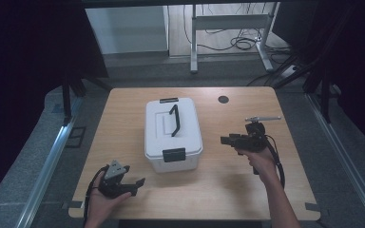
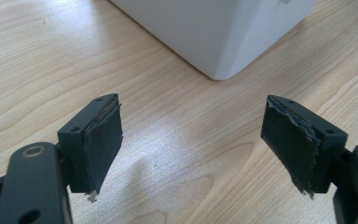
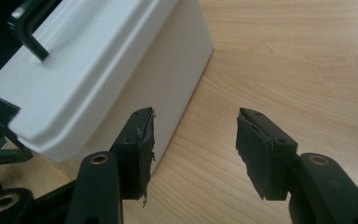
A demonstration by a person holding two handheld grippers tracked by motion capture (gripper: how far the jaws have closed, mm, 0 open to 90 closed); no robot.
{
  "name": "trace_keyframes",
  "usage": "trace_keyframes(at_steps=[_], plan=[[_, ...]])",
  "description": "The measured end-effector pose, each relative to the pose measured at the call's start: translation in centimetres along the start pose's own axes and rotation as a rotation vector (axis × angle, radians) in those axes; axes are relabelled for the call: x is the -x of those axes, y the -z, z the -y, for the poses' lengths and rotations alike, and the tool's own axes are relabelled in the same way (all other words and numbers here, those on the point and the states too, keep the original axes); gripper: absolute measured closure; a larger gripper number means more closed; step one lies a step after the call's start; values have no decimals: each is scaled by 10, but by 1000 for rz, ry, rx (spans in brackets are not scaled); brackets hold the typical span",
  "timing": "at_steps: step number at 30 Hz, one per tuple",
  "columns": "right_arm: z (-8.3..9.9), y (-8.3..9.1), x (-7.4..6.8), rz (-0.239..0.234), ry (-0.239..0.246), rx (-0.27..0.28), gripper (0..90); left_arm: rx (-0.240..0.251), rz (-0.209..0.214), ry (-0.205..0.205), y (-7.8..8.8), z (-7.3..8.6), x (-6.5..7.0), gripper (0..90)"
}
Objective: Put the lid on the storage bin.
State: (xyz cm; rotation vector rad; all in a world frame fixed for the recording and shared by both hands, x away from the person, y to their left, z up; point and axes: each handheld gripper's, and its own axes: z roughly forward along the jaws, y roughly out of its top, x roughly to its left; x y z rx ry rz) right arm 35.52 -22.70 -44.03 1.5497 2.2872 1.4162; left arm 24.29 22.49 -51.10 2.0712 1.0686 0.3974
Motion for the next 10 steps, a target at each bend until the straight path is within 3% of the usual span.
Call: trace_keyframes(at_steps=[3,10], plan=[[5,1,7,9,-12,-5,472,-3,-1,1,0,0,0,207],[4,0,2,2,13,-5,457,-5,2,-3,-1,0,1,207]])
